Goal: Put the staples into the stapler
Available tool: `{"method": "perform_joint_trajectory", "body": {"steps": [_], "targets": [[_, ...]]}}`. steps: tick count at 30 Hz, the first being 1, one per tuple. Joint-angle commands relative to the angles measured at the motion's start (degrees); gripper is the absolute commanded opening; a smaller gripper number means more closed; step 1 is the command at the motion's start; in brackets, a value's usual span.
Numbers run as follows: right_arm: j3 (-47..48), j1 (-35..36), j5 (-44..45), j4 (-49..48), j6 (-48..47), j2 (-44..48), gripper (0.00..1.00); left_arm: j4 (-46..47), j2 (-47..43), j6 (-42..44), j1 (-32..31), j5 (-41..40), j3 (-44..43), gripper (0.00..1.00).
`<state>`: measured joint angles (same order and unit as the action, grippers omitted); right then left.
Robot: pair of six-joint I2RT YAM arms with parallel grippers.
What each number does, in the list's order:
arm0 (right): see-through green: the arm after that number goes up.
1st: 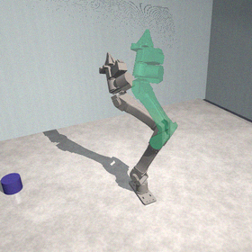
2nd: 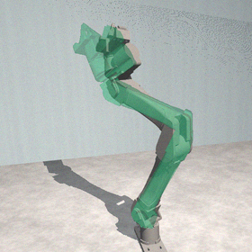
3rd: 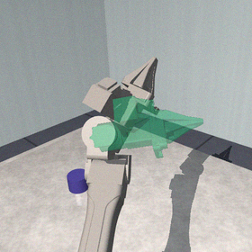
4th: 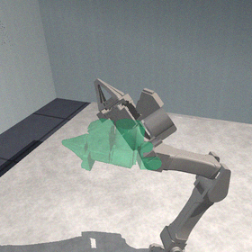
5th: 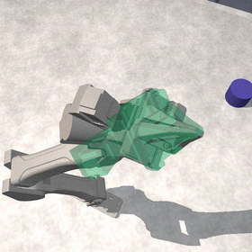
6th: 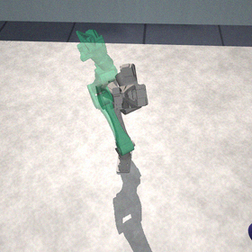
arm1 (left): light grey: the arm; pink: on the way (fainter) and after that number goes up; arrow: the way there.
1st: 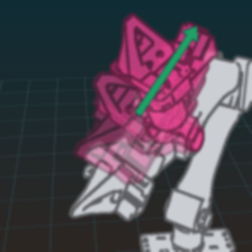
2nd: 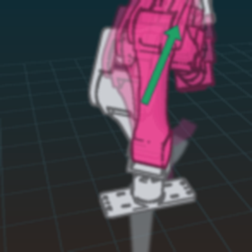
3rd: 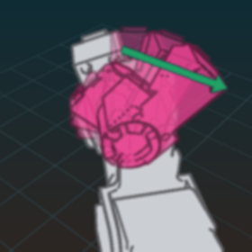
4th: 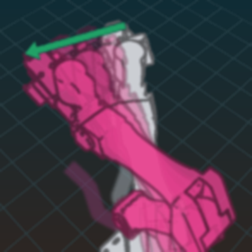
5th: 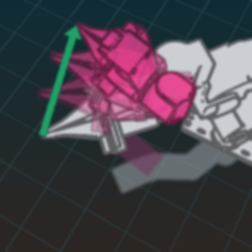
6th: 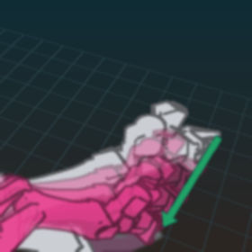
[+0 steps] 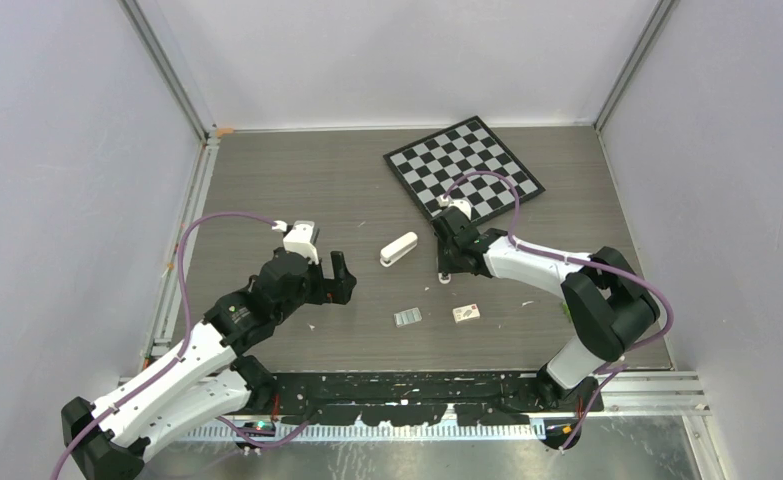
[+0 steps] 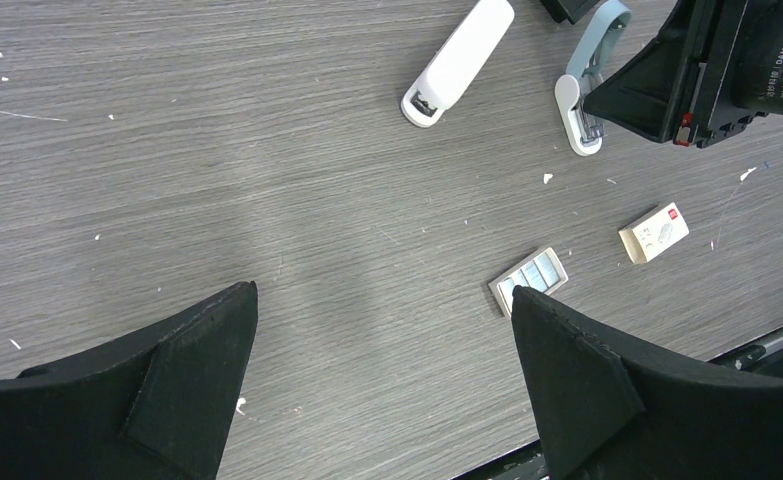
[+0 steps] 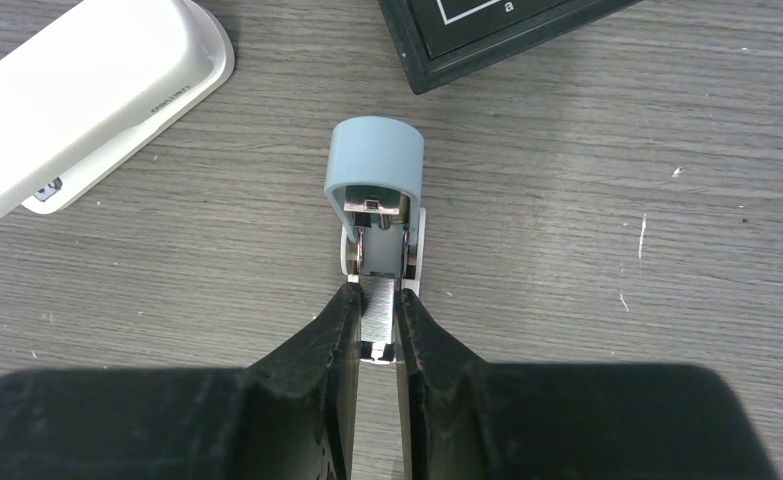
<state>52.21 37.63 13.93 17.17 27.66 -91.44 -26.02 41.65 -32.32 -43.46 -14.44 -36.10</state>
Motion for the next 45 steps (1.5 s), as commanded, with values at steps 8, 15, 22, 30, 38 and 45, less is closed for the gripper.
{"method": "perform_joint_trajectory", "body": {"steps": [8, 15, 22, 30, 38, 45], "targets": [[0.23, -0.34, 0.58, -1.78, 1.17, -0.95, 0.22, 1.28, -0.69, 0.83, -0.15, -0.97, -0.51, 1.00], [0.09, -0.32, 1.07, -1.70, 1.17, -1.00, 0.23, 1.47, -0.36, 0.80, -0.22, -0.94, -0.56, 1.00], [1.72, -0.28, 1.03, -0.05, 1.18, 0.23, 0.29, 1.33, -0.42, 0.84, -0.19, -0.69, -0.56, 1.00], [4.11, -0.30, 0.84, 3.32, 1.17, 3.81, 0.35, 1.49, -0.25, 0.79, -0.25, -0.33, -0.75, 1.00], [5.87, -0.65, 2.26, 4.18, -0.27, 2.80, 0.35, -0.08, 0.28, -0.59, -0.13, -2.43, -1.35, 1.00], [3.88, -0.93, 3.69, 2.44, -0.24, 1.19, 0.38, -0.87, -0.52, 0.36, -0.14, -2.53, -1.53, 1.00]]}}
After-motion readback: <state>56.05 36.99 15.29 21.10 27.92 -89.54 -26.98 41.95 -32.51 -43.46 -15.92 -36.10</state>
